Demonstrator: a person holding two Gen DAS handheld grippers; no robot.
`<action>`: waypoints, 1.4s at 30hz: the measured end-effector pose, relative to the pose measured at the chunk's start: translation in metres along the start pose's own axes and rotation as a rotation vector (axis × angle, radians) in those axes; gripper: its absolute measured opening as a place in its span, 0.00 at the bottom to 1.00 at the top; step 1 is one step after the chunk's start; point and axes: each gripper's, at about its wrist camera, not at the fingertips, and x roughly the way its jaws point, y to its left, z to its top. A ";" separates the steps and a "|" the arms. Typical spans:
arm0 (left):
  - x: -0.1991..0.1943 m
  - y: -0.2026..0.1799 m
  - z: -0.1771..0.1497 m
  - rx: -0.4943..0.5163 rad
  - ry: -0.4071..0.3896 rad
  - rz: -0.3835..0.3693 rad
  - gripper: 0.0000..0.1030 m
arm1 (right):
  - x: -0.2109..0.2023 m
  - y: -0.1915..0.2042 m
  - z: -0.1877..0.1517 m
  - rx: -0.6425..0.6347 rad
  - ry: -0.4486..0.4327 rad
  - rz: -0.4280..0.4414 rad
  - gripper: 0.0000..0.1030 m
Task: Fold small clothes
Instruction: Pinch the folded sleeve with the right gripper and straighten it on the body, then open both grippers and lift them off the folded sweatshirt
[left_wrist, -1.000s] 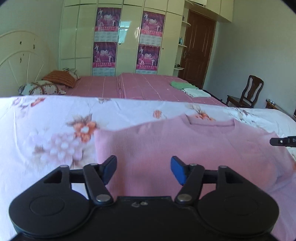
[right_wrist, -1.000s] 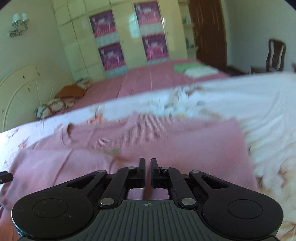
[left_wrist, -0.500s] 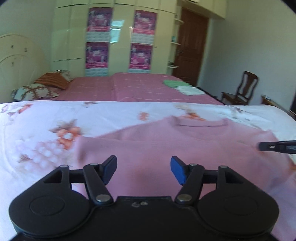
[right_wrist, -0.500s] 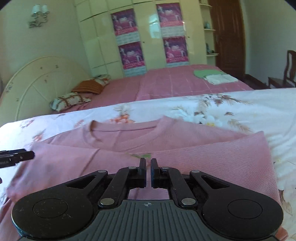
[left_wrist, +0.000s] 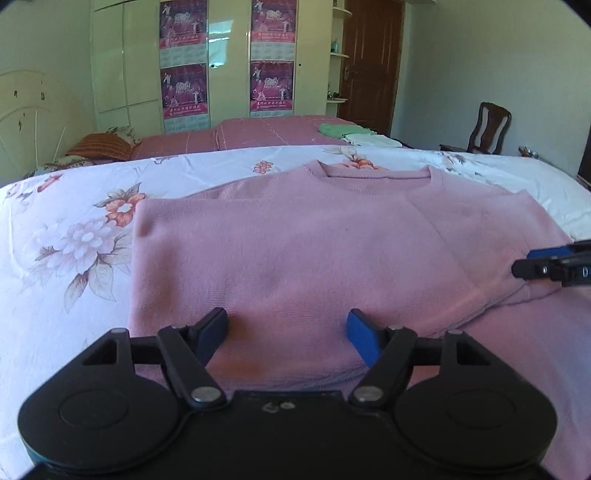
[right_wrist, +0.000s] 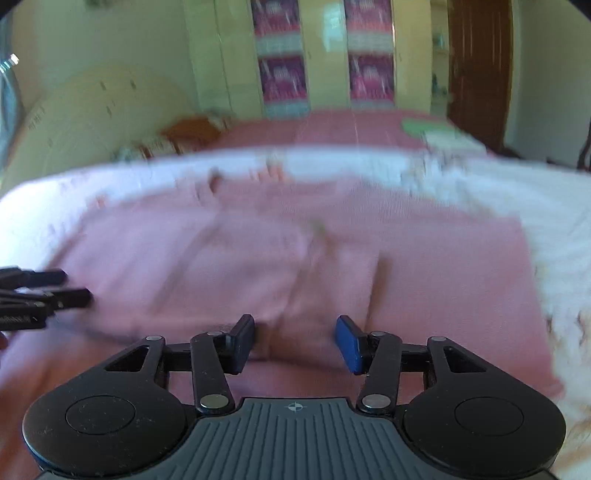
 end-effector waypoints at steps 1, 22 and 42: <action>-0.004 -0.001 0.002 0.004 0.007 0.011 0.68 | -0.001 -0.001 0.000 0.008 -0.005 -0.002 0.48; -0.065 -0.001 -0.041 -0.009 0.013 0.035 0.69 | -0.077 -0.059 -0.033 0.233 -0.029 -0.146 0.48; -0.194 -0.068 -0.118 -0.037 0.041 0.144 0.60 | -0.215 -0.050 -0.108 0.264 -0.076 0.040 0.49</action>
